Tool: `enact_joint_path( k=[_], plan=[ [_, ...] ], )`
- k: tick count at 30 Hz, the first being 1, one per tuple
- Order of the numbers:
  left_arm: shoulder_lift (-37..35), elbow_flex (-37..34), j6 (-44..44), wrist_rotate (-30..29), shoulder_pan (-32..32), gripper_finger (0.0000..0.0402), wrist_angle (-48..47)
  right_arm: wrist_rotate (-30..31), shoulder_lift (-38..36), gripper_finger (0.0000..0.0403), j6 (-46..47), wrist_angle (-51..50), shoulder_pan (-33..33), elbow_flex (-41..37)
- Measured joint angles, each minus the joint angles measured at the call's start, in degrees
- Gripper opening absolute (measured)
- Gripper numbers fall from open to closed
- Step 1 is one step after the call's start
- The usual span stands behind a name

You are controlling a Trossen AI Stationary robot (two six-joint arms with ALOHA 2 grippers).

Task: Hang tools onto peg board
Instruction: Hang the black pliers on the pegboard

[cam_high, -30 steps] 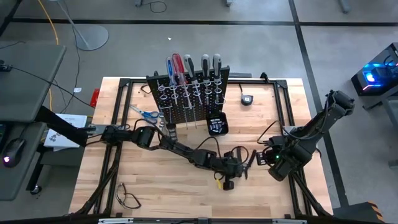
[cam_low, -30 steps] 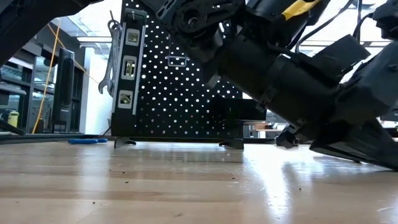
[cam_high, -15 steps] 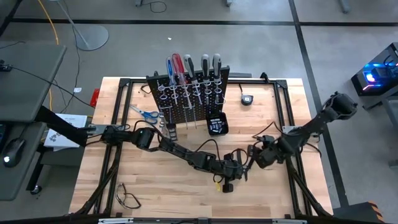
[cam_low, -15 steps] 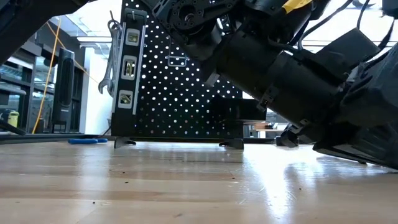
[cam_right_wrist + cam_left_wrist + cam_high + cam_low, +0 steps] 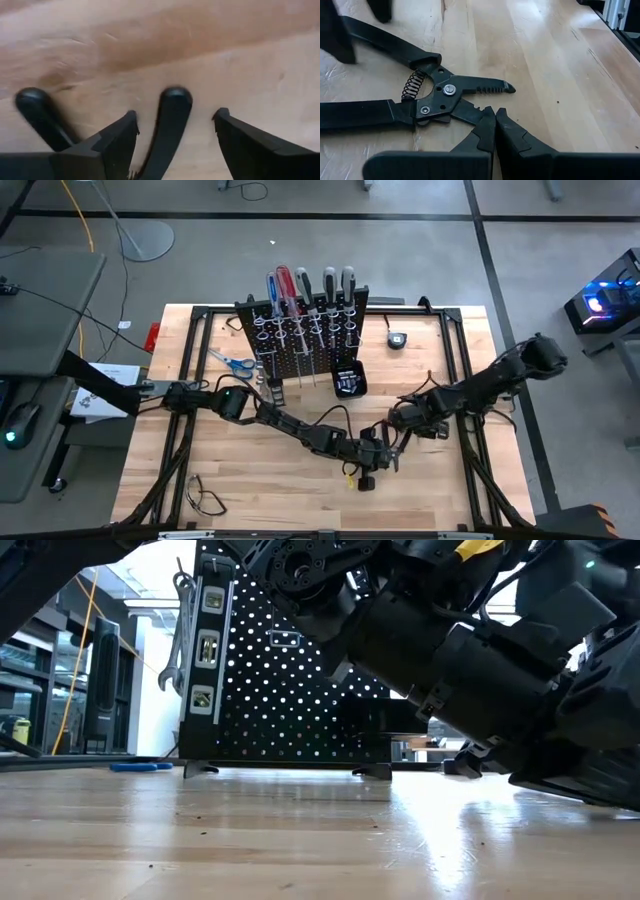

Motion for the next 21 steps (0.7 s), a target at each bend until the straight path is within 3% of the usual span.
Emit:
enact_joint_path(
  k=[4, 7, 13, 21],
  plan=[
    [0.02, 0.0, -1.07, -0.95, 0.52, 0.0, 0.11, -6.76, 4.67, 0.024, 5.06, 3.4, -0.51, 0.67],
    [0.07, -0.02, -1.99, -0.7, 1.02, 0.0, 0.56, -11.02, 6.46, 0.0203, 4.88, 4.22, -0.26, 0.74],
    [0.42, -0.29, -3.32, -0.96, 1.75, 0.0, 3.23, -11.52, 6.49, 0.0041, 4.36, 2.26, -0.29, 0.74],
    [0.05, -0.31, -6.18, -1.63, 1.74, 0.0, 3.44, -8.61, 6.89, 0.0036, -1.11, 2.66, 2.81, 2.6]
  ],
)
